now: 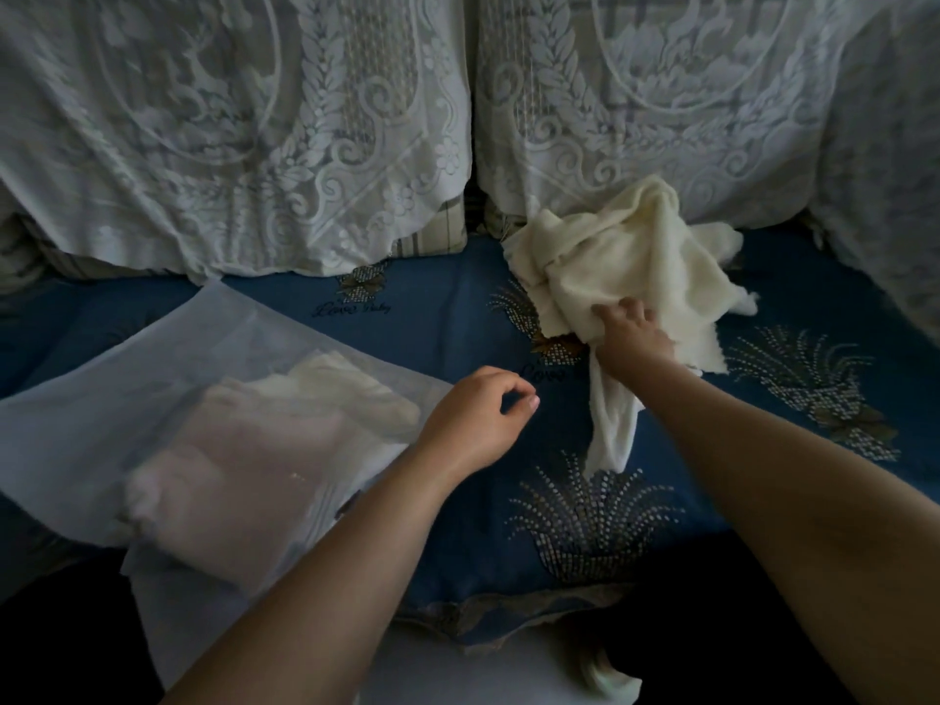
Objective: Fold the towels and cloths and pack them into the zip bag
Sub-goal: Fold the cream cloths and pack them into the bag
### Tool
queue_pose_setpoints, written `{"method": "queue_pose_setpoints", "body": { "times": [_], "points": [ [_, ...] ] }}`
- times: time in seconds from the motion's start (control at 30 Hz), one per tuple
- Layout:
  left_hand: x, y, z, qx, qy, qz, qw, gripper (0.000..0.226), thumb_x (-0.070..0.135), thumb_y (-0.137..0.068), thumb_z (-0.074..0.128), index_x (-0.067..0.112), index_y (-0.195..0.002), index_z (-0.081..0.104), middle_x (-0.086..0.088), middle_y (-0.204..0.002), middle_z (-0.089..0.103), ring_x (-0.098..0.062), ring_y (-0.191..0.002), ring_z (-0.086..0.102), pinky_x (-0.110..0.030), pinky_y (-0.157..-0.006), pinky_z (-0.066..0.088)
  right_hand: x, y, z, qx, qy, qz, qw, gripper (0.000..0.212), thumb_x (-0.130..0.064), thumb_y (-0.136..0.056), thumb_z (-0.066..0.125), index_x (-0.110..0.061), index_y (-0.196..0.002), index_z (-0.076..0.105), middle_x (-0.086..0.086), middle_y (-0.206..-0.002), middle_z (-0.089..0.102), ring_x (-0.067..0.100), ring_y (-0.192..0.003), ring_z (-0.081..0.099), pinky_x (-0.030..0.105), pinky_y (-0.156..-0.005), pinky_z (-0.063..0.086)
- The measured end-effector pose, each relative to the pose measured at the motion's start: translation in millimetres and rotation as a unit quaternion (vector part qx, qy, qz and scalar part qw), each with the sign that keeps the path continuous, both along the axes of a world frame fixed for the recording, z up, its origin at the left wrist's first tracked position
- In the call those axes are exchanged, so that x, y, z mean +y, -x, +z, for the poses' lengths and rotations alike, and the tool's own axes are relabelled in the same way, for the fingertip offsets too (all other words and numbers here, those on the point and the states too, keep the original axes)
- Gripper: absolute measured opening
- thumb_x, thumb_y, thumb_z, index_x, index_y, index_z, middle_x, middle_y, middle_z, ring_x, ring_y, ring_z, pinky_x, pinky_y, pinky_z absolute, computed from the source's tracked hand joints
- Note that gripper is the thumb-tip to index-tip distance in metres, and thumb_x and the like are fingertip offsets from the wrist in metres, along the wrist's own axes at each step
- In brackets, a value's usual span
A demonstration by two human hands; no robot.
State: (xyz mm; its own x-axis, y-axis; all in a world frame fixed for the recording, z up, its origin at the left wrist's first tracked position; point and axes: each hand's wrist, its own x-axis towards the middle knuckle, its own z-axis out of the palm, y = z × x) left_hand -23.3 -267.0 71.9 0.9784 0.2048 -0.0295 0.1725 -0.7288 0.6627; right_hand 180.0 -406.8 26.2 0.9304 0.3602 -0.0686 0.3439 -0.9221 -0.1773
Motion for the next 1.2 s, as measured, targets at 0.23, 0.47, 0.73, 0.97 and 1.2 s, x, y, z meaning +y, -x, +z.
{"method": "queue_pose_setpoints", "body": {
  "times": [0.23,0.47,0.73,0.97,1.2],
  "points": [
    [8,0,4,-0.002,0.077,0.024,0.997,0.023,0.034,-0.093,0.054,0.026,-0.112,0.063,0.007,-0.119,0.059,-0.008,-0.110,0.055,-0.024,-0.092,0.044,13,-10,33,-0.111,-0.038,0.034,0.992,0.032,-0.028,-0.095,0.042,-0.018,-0.117,0.063,0.008,-0.123,0.054,0.028,-0.114,0.047,0.038,-0.086,0.043],
    [-13,-18,31,-0.088,0.194,0.069,0.975,0.053,0.031,-0.087,0.063,0.018,-0.134,0.042,0.006,-0.129,0.049,-0.009,-0.117,0.050,-0.027,-0.097,0.043,17,78,123,-0.169,-0.216,0.086,0.958,0.030,-0.037,-0.099,0.035,-0.015,-0.092,0.054,0.003,-0.073,0.052,0.023,-0.065,0.048,0.029,-0.060,0.032],
    [-10,-3,84,-0.183,0.006,0.106,0.977,0.012,0.030,-0.087,0.047,0.023,-0.088,0.057,0.006,-0.083,0.063,-0.013,-0.077,0.059,-0.031,-0.058,0.043,-4,131,182,0.010,-0.275,0.161,0.948,0.015,-0.038,-0.087,0.060,-0.023,-0.089,0.060,-0.009,-0.075,0.055,0.004,-0.068,0.051,0.018,-0.058,0.038],
    [12,4,116,-0.182,0.190,0.167,0.950,0.016,0.018,-0.097,0.038,0.025,-0.095,0.052,0.005,-0.090,0.056,-0.012,-0.079,0.053,-0.025,-0.060,0.039,-35,100,165,-0.031,-0.039,0.062,0.997,0.017,-0.021,-0.085,0.046,-0.019,-0.093,0.061,0.003,-0.098,0.062,0.021,-0.083,0.056,0.033,-0.072,0.049],
    [28,18,129,-0.175,0.259,0.155,0.937,0.049,0.039,-0.080,0.071,0.017,-0.105,0.036,0.009,-0.094,0.042,-0.003,-0.082,0.045,-0.022,-0.066,0.035,-66,69,100,-0.001,-0.072,-0.126,0.989,0.025,-0.016,-0.094,0.037,-0.008,-0.104,0.058,0.016,-0.110,0.062,0.029,-0.087,0.057,0.035,-0.075,0.043]
  ]
}}
